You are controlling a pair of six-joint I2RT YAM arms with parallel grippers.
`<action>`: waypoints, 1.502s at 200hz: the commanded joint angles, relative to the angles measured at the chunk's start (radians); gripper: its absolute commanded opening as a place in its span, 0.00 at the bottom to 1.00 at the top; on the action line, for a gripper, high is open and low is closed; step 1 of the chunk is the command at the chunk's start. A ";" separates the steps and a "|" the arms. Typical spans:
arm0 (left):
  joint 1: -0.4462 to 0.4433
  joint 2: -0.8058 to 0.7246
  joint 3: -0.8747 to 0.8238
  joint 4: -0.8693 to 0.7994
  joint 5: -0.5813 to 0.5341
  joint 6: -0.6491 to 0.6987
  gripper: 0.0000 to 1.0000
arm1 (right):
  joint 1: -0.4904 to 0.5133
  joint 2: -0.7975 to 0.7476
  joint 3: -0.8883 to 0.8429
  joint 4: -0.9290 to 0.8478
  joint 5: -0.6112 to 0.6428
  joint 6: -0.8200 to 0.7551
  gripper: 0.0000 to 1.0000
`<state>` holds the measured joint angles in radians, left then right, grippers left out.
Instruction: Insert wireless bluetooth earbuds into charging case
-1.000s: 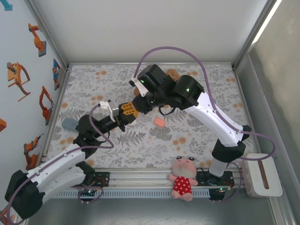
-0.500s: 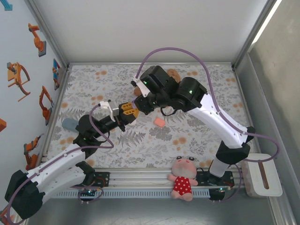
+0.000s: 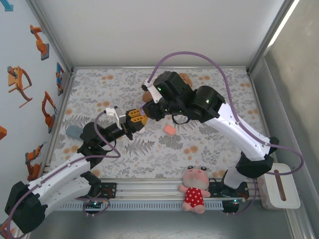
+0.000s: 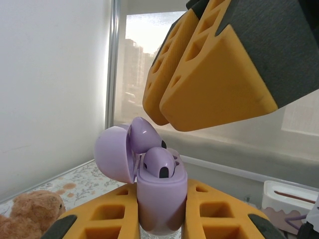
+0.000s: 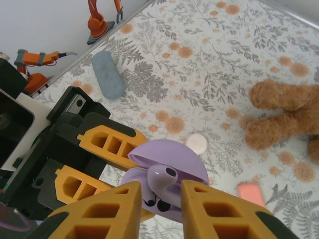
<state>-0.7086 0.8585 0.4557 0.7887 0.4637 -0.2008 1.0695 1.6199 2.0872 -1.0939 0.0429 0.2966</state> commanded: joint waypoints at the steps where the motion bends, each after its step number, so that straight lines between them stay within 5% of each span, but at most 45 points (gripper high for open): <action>1: -0.007 -0.015 -0.003 0.029 0.004 0.008 0.01 | 0.005 -0.037 -0.013 0.026 0.011 0.001 0.30; 104: -0.010 -0.011 -0.008 0.039 0.007 0.015 0.00 | -0.011 -0.057 -0.055 0.068 0.038 0.103 0.40; 300: -0.012 -0.018 0.000 0.011 -0.026 0.030 0.00 | -0.011 -0.040 -0.092 0.075 0.019 0.158 0.34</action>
<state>-0.7139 0.8577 0.4488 0.7876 0.4511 -0.1936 1.0618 1.5993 2.0106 -1.0260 0.0322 0.4313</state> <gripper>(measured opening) 0.193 0.343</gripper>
